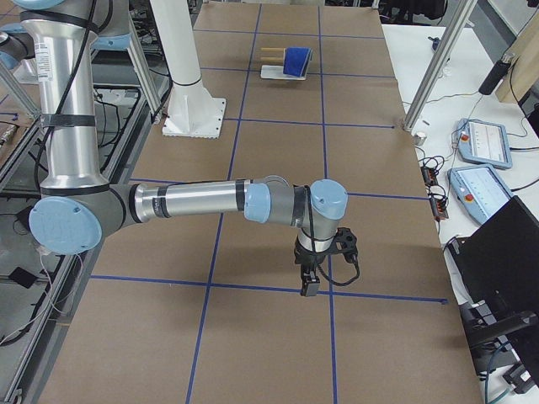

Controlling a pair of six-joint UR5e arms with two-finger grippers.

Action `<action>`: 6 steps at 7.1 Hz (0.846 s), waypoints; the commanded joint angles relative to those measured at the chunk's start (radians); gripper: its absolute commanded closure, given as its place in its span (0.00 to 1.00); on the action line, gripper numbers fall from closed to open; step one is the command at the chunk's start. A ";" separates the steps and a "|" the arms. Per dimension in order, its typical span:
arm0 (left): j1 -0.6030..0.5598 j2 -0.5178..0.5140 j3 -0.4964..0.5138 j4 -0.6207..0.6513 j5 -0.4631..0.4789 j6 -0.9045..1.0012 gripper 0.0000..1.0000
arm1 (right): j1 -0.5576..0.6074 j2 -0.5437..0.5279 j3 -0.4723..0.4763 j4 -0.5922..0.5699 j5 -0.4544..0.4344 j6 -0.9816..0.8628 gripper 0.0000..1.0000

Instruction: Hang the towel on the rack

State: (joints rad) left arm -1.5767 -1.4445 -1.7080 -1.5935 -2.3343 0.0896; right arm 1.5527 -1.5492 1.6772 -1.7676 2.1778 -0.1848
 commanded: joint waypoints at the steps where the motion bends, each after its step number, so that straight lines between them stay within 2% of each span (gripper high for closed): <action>1: 0.000 0.006 -0.024 -0.003 -0.002 0.001 0.01 | 0.006 -0.009 0.027 0.002 0.000 0.001 0.00; 6: 0.000 0.007 -0.027 -0.005 0.000 -0.001 0.01 | 0.006 -0.017 0.035 0.004 0.026 -0.001 0.00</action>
State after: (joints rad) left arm -1.5769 -1.4378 -1.7337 -1.5983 -2.3343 0.0890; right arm 1.5585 -1.5640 1.7079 -1.7652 2.1890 -0.1844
